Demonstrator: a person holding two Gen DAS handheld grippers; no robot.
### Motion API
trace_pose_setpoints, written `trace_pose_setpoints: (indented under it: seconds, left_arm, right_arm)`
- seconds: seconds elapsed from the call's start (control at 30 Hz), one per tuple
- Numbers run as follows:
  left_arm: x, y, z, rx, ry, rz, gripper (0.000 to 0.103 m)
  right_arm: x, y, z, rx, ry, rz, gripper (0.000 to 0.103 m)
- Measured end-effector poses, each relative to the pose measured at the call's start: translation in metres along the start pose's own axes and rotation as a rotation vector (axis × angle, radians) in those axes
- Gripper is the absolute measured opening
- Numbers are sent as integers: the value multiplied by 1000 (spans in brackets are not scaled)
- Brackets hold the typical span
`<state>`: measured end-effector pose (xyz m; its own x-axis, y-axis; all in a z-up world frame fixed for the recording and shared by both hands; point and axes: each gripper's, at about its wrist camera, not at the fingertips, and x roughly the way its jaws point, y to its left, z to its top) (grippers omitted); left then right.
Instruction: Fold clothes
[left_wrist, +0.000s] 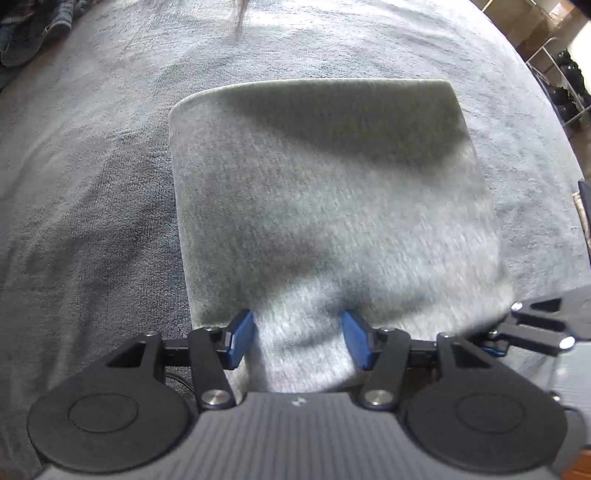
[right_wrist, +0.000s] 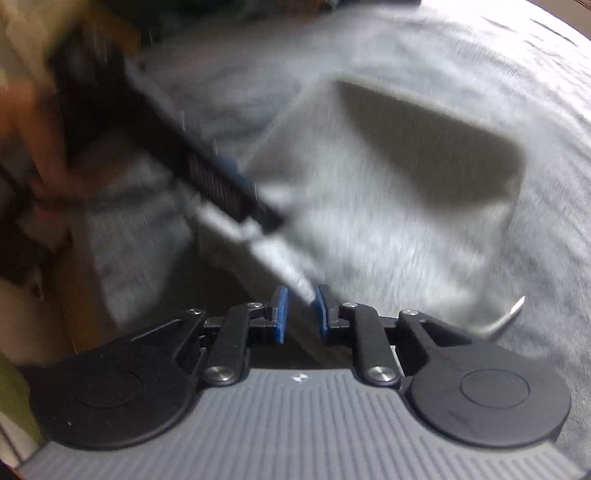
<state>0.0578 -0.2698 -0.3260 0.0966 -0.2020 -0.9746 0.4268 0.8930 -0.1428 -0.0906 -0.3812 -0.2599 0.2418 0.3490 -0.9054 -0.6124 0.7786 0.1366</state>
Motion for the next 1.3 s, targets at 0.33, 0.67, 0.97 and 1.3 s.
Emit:
trace_pose_setpoints:
  seconds: [0.33,0.67,0.97,1.3]
  left_arm:
    - [-1,-4,7,-15,4,28,58]
    - [-41,45,-6,-171,-162,-54,67]
    - [-2,104,8,-314,-157,-291,82]
    - [40,115,30,-350,-164,-475,83]
  right_arm:
    - [-13,3,-13,-19,38,-10,15]
    - [-60,-59,-5,326,-237,89,17]
    - [-17,-165,-37,751,-260,293,54]
    - [43,-197,-34,826,-225,425,61]
